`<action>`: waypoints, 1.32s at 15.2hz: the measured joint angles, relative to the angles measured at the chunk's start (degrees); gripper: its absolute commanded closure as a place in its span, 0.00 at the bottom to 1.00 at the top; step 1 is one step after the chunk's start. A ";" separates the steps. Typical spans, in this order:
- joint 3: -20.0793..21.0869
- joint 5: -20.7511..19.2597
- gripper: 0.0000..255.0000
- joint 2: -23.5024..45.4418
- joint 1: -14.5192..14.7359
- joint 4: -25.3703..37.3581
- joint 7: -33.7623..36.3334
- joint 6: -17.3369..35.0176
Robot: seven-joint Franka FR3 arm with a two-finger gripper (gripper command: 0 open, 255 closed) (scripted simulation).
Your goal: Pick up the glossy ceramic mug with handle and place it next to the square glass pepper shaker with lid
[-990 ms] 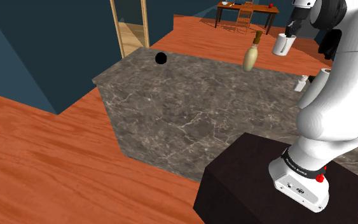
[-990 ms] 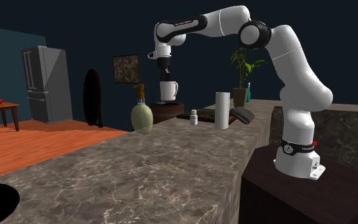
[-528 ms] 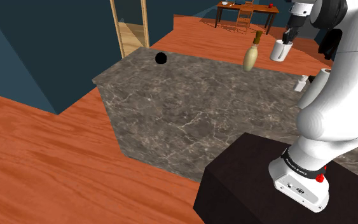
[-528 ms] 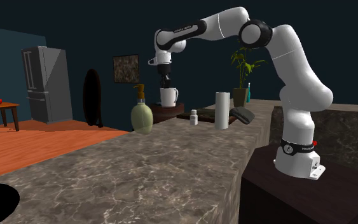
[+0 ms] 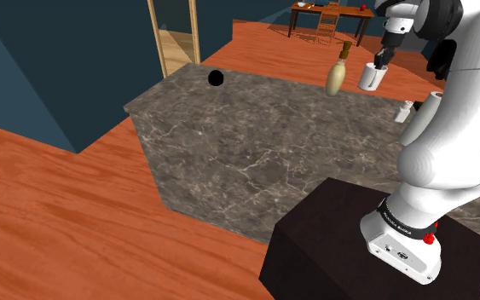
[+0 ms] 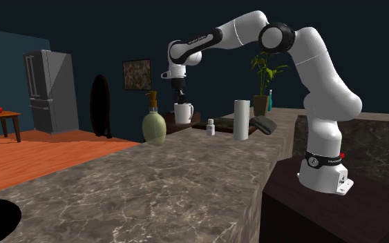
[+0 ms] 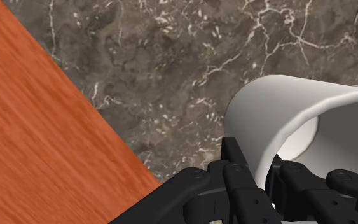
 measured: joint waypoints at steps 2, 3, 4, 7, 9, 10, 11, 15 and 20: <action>0.09 0.12 1.00 0.17 0.16 -1.39 -0.04 1.54; 0.13 0.17 1.00 0.20 0.21 -2.15 -0.12 2.32; 0.14 0.18 1.00 0.11 0.30 -3.05 -0.19 3.12; 0.30 0.46 1.00 0.64 0.36 -4.61 -0.37 5.16; 0.41 0.73 1.00 1.21 0.26 -5.37 -0.62 6.43; 0.52 0.90 1.00 1.60 0.26 -5.60 -0.62 7.03; 0.58 0.99 1.00 1.74 0.31 -6.17 -0.66 7.72; 0.82 1.46 1.00 2.70 0.20 -7.41 -1.00 9.83; 0.84 1.52 1.00 2.76 0.19 -7.67 -1.05 10.17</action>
